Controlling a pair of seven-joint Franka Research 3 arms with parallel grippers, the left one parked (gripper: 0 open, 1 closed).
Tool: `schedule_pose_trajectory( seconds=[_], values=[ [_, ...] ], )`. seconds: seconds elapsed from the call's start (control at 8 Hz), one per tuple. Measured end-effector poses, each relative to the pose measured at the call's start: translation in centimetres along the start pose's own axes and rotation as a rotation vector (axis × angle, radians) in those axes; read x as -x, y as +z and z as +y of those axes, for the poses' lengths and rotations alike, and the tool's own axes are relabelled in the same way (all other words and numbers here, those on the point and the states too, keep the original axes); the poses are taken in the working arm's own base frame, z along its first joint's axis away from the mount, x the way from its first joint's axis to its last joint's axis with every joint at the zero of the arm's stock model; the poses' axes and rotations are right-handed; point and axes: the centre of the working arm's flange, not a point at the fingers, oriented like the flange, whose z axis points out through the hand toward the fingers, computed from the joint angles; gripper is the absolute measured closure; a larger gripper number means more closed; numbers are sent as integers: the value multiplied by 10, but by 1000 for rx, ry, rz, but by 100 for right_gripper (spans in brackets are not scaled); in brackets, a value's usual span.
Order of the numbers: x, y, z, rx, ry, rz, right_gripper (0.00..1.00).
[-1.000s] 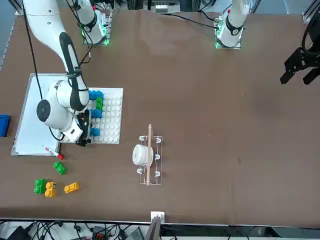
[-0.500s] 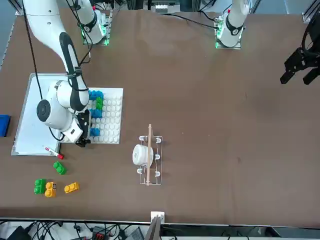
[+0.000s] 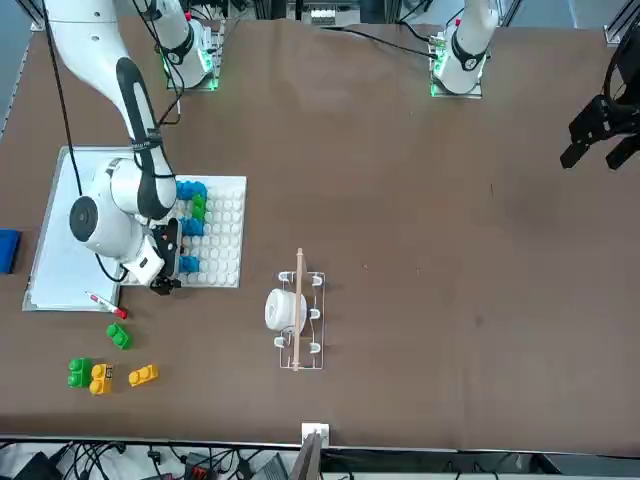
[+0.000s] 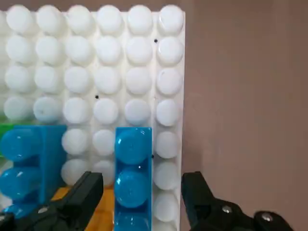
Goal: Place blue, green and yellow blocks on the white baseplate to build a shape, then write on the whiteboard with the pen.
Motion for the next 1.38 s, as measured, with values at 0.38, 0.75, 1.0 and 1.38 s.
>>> schedule_pose_trajectory(
  seconds=[0.38,0.75,1.0,1.38],
  values=[
    [-19,-39,-4,-9,72,35,0],
    [-13,-104,-1,68,164,65,0],
    [31,-137,11,134,222,38,0],
    [117,-134,14,152,301,-72,0]
  ],
)
